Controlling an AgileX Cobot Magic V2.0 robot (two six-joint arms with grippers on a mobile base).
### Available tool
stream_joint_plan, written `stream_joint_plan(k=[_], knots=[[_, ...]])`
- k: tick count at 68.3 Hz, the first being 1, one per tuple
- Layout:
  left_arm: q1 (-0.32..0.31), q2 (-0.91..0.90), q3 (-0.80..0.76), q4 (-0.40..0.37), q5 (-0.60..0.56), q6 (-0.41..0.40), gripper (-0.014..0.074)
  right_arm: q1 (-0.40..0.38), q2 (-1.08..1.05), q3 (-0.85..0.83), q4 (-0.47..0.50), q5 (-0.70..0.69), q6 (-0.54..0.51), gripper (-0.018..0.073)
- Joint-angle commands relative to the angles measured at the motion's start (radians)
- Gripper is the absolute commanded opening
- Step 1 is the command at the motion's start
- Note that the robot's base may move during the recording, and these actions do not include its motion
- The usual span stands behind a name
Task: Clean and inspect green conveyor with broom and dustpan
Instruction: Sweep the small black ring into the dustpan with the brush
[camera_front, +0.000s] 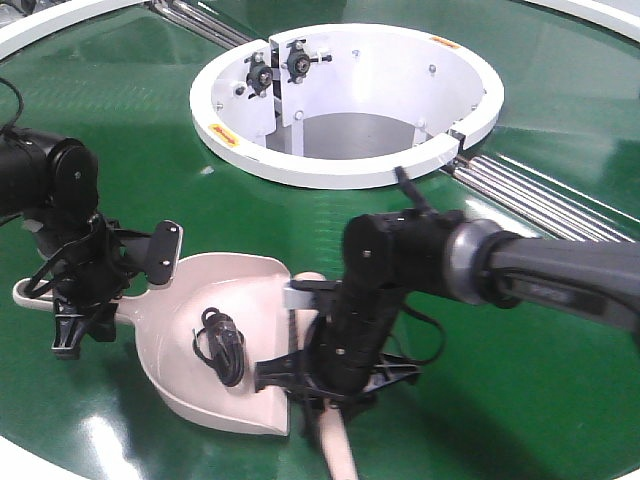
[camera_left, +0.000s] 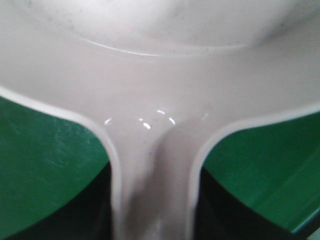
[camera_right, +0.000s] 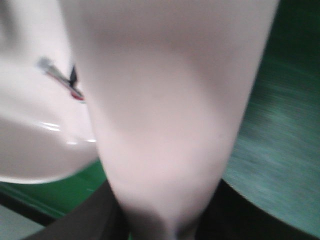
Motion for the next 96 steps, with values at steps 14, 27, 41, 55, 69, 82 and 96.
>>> stream_joint_plan(k=[14,27,41,55,69,82,96], knots=[[-0.005,-0.046,-0.027,-0.012,0.015,0.003,-0.0008,0.075,0.086,-0.300,0.130,0.099,-0.107,-0.0002],[-0.005,-0.046,-0.027,-0.012,0.015,0.003,-0.0008,0.080,0.101,-0.419,0.128,0.111,-0.106,-0.0002],[-0.005,-0.046,-0.027,-0.012,0.015,0.003,-0.0008,0.078,0.078,-0.451,0.041,0.143,-0.093,-0.0002],[-0.005,-0.046,-0.027,-0.012,0.015,0.003,-0.0008,0.059,0.022,-0.442,-0.197,0.189,0.008,-0.0002],[-0.005,-0.046,-0.027,-0.012,0.015,0.003,-0.0008,-0.005,-0.108,-0.405,-0.304,0.147,0.035,-0.0002],[-0.005,-0.046,-0.027,-0.012,0.015,0.003,-0.0008,-0.102,-0.247,-0.295,-0.306,0.113,0.003,-0.0002],[-0.005,-0.046,-0.027,-0.012,0.015,0.003,-0.0008,-0.250,-0.436,-0.035,-0.306,-0.004,-0.019,-0.0002]])
